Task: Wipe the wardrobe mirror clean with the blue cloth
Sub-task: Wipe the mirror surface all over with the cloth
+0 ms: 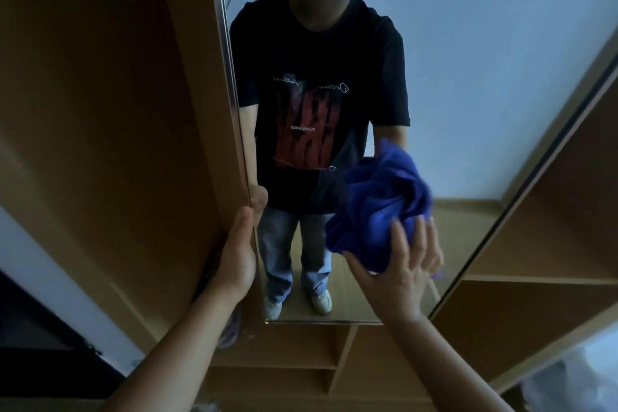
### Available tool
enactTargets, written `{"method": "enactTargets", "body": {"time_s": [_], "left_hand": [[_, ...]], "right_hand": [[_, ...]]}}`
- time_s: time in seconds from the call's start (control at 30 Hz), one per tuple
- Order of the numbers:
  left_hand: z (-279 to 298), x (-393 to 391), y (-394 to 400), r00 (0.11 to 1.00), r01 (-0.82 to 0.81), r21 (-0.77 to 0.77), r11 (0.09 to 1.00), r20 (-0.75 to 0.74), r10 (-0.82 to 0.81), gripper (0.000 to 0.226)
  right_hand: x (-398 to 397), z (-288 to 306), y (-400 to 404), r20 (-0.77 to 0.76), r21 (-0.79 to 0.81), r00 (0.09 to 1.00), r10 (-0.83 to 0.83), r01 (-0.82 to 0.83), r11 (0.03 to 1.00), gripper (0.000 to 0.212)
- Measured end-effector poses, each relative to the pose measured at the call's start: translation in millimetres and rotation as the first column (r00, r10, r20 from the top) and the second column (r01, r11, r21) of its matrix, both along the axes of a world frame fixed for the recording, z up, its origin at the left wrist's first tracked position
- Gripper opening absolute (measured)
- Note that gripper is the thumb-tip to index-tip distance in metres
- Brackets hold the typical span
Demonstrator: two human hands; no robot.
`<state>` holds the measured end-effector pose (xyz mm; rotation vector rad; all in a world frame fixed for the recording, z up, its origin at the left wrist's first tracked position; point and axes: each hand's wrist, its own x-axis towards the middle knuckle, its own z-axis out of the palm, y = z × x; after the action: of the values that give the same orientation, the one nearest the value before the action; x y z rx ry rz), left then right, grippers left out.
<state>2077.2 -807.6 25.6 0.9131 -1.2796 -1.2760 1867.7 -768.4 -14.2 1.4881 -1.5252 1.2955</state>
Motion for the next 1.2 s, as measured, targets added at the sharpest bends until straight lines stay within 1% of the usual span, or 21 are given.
{"method": "enactTargets", "body": {"time_s": [0.1,0.2,0.23,0.27,0.3,0.33,0.37,0.43,0.47,0.53,0.57,0.67,0.7,0.87,0.93,0.97,1.03,1.1,1.13,1.2], "left_hand": [[-1,2,1,1.000,0.001,-0.005,1.000,0.007,-0.001,0.059],[4,-1,2,1.000,0.017,-0.014,1.000,0.004,-0.017,0.038],[2,0,1,1.000,0.011,-0.008,1.000,0.007,-0.011,0.037],[2,2,0,1.000,0.030,-0.003,1.000,0.008,-0.030,0.041],[2,5,-1,0.999,0.034,0.000,0.999,0.008,-0.034,0.051],[4,7,-1,0.999,0.041,0.016,0.999,0.024,-0.041,0.060],[4,9,-1,0.998,0.046,0.019,0.999,0.045,-0.047,0.060],[-2,10,-4,0.995,0.027,0.015,1.000,0.093,-0.028,0.039],[-5,10,-6,0.994,0.021,0.006,1.000,0.111,-0.021,0.032],[-5,7,-5,0.992,0.021,-0.002,1.000,0.121,-0.021,0.029],[-7,8,-6,0.992,0.019,-0.001,1.000,0.126,-0.019,0.029],[-9,6,-9,0.990,0.034,-0.064,0.997,0.142,-0.025,0.031],[-10,5,-9,0.991,0.025,-0.069,0.997,0.133,-0.016,0.034],[-8,-1,-6,0.995,-0.009,-0.080,0.997,0.096,0.016,0.036],[-5,-5,-7,0.993,-0.051,-0.110,0.993,0.101,0.062,0.037],[-7,-7,-7,0.990,-0.084,-0.112,0.990,0.106,0.096,0.040],[-20,-13,-4,0.980,-0.165,-0.081,0.983,0.100,0.173,0.057],[-36,-20,5,0.957,-0.271,0.039,0.962,0.115,0.265,0.075],[-42,-24,11,0.950,-0.296,0.069,0.953,0.125,0.286,0.076],[-52,-27,17,0.941,-0.320,0.071,0.945,0.142,0.308,0.072]], "right_hand": [[33,-9,-9,-0.149,-0.008,0.988,0.036,-0.038,0.999,0.061],[61,-26,-14,-0.302,0.025,0.949,0.087,-0.084,0.996,0.049],[68,-35,-15,-0.360,0.050,0.927,0.108,-0.097,0.994,0.045],[73,-45,-16,-0.411,0.082,0.902,0.133,-0.109,0.991,0.040],[76,-55,-16,-0.456,0.118,0.876,0.155,-0.114,0.987,0.037],[77,-65,-15,-0.501,0.157,0.848,0.174,-0.109,0.982,0.037],[76,-76,-14,-0.551,0.200,0.811,0.197,-0.100,0.975,0.040],[72,-94,-10,-0.651,0.294,0.709,0.272,-0.094,0.951,0.053],[69,-102,-8,-0.686,0.343,0.656,0.313,-0.088,0.935,0.059],[64,-114,-7,-0.743,0.408,0.557,0.370,-0.061,0.911,0.066],[61,-121,-8,-0.768,0.424,0.511,0.387,-0.049,0.905,0.065],[50,-140,-13,-0.807,0.476,0.386,0.448,-0.025,0.879,0.044],[45,-144,-14,-0.812,0.499,0.346,0.470,-0.004,0.867,0.040],[14,-154,-10,-0.839,0.542,0.151,0.523,0.145,0.828,0.041],[-1,-157,-6,-0.837,0.545,0.080,0.541,0.199,0.814,0.051],[-10,-158,-4,-0.831,0.552,0.069,0.552,0.227,0.802,0.056],[-24,-157,1,-0.818,0.566,0.064,0.572,0.275,0.778,0.059],[-38,-158,3,-0.816,0.565,0.053,0.575,0.280,0.776,0.061],[-43,-158,4,-0.817,0.564,0.055,0.574,0.281,0.776,0.062],[-54,-154,6,-0.810,0.574,0.057,0.583,0.277,0.771,0.062]]}}
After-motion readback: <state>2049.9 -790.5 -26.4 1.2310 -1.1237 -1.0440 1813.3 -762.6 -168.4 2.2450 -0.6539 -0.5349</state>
